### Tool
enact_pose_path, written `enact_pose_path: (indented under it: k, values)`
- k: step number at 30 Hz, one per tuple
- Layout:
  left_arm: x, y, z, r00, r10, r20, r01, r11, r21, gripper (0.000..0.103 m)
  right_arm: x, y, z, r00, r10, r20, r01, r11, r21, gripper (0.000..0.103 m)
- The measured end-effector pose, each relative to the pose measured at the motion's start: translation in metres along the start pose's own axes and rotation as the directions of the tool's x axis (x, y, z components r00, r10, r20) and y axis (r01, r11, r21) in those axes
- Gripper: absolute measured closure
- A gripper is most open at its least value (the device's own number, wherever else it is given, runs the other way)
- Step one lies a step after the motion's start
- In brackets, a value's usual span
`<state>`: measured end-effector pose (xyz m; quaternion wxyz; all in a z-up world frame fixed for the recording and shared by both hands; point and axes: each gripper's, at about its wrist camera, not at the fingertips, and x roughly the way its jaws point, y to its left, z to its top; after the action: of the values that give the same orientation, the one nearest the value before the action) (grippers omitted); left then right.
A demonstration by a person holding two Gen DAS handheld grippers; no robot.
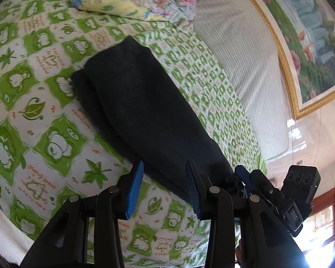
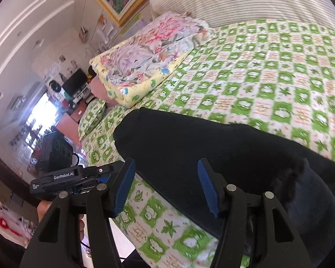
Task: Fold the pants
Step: 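Grasp the end of the folded pants again with both grippers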
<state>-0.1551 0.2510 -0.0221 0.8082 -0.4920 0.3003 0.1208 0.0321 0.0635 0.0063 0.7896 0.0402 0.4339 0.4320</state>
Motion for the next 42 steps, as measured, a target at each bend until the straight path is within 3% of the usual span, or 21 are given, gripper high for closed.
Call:
enact_pose_path:
  k: [10, 12, 23, 29, 36, 42]
  values:
    - [-0.001, 0.03, 0.015, 0.999, -0.023, 0.023, 0.025, 0.991, -0.132, 0.065, 0.037, 0.012, 0.037, 0.997, -0.012, -0.076, 0.006, 0.997, -0.078, 0.044]
    - [-0.003, 0.035, 0.018, 0.999, -0.021, 0.033, 0.025, 0.988, -0.154, 0.054, 0.044, 0.011, 0.044, 0.996, -0.01, -0.09, 0.003, 0.997, -0.08, 0.043]
    - [0.0, 0.056, 0.028, 0.998, -0.018, 0.056, 0.031, 0.973, -0.229, 0.053, 0.097, 0.019, 0.074, 0.985, -0.003, -0.175, -0.019, 0.992, -0.124, 0.043]
    - [0.004, 0.059, 0.028, 0.998, -0.015, 0.059, 0.029, 0.968, -0.25, 0.051, 0.148, 0.025, 0.103, 0.956, 0.034, -0.293, -0.08, 0.986, -0.147, 0.043]
    - [0.006, 0.061, 0.025, 0.997, -0.005, 0.071, 0.023, 0.966, -0.257, 0.052, 0.207, 0.031, 0.118, 0.891, 0.018, -0.453, -0.127, 0.969, -0.211, 0.043]
    - [0.009, 0.062, 0.029, 0.997, -0.005, 0.077, 0.025, 0.964, -0.264, 0.056, 0.227, 0.031, 0.118, 0.863, 0.046, -0.502, -0.163, 0.968, -0.192, 0.043]
